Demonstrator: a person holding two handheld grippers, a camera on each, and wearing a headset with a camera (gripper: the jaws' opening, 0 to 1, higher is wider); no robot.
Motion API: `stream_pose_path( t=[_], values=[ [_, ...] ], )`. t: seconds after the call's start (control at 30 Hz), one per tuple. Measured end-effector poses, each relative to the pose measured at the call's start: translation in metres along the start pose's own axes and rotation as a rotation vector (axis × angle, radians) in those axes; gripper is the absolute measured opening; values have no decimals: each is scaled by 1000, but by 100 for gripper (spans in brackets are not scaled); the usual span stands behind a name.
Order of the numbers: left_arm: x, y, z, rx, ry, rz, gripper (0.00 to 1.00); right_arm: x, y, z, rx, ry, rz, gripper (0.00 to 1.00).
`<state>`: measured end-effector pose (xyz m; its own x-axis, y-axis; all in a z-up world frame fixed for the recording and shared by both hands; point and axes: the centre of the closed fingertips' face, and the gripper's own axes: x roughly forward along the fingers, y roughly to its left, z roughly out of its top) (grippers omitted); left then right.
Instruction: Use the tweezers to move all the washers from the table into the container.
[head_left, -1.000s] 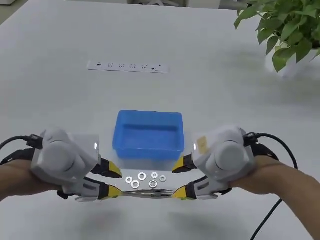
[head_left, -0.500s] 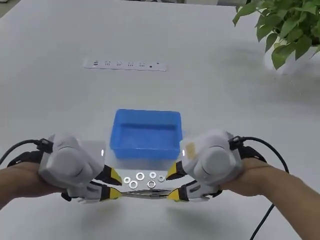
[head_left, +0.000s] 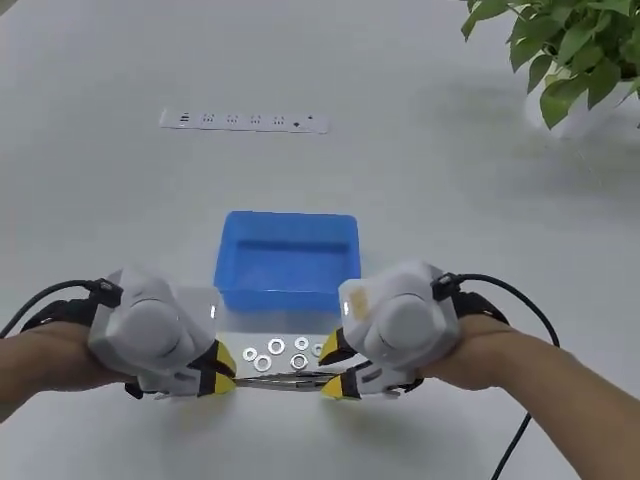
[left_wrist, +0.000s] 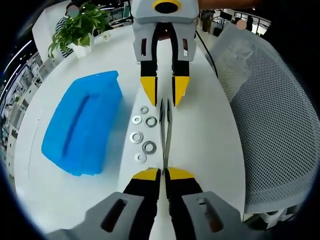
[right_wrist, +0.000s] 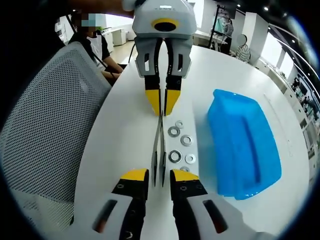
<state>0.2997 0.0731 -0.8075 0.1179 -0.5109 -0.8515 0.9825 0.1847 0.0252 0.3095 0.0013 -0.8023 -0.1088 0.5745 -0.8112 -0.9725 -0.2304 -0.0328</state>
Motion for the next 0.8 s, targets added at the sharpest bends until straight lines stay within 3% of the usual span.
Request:
stream_pose_path(
  t=[0.8],
  values=[
    [0,0,5,12,-23,-10,6,9,0,0,13,-3,-4,13]
  ],
)
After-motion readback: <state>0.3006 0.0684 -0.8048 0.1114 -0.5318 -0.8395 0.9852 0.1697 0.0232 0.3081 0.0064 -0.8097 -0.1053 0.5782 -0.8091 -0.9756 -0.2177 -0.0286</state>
